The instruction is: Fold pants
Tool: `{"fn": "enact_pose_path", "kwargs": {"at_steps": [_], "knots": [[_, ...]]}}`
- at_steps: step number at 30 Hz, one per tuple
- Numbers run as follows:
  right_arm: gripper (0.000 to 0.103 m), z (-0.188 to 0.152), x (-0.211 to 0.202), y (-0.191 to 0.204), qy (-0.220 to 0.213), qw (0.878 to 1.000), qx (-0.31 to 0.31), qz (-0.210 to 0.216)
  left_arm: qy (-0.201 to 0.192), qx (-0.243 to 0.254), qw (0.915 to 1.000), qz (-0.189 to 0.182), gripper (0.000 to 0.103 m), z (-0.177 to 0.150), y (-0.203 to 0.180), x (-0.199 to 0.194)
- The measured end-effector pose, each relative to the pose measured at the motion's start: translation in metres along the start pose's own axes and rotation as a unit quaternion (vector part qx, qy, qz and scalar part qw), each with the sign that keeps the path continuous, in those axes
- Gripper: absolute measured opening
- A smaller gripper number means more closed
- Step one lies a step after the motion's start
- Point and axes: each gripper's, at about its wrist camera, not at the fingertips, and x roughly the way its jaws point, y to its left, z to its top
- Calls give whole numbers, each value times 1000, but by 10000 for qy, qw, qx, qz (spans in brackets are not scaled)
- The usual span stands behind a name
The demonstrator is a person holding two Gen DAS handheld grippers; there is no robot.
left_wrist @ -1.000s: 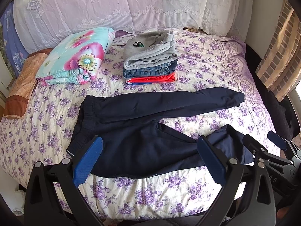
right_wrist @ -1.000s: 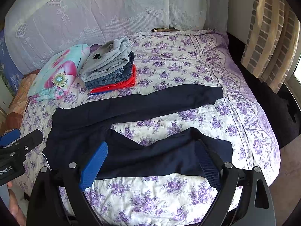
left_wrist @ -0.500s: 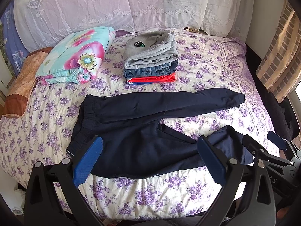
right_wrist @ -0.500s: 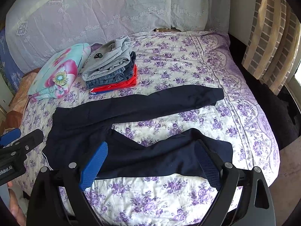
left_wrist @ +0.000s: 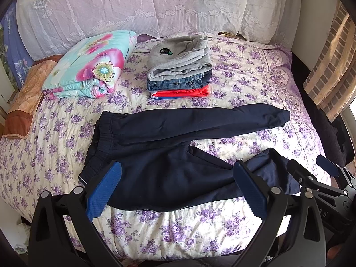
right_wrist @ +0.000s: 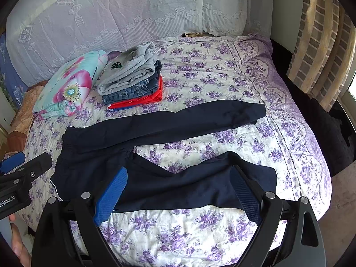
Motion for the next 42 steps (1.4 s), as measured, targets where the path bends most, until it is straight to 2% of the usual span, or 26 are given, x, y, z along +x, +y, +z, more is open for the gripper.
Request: {"fn": "enact_pose_path", "kwargs": {"at_steps": [17, 32, 35, 38, 40, 42], "knots": [[93, 1, 7, 11, 100, 9999, -74, 90, 102, -67, 9999, 41, 98, -6, 10, 7], [93, 5, 9, 7, 126, 9998, -65, 103, 197, -49, 9998, 69, 98, 4, 8, 10], [93, 4, 11, 5, 158, 9998, -46, 96, 480, -123, 9987, -136, 98, 2, 19, 23], [93, -1, 20, -2, 279, 9996, 32, 6, 1156, -856, 9891, -308, 98, -17, 61, 61], [94, -3, 32, -13, 480, 9987, 174, -62, 1578, -1458, 9762, -287, 98, -41, 100, 86], [94, -7, 43, -23, 672, 9972, 301, -128, 1916, -2108, 9585, -154, 98, -69, 145, 108]]}}
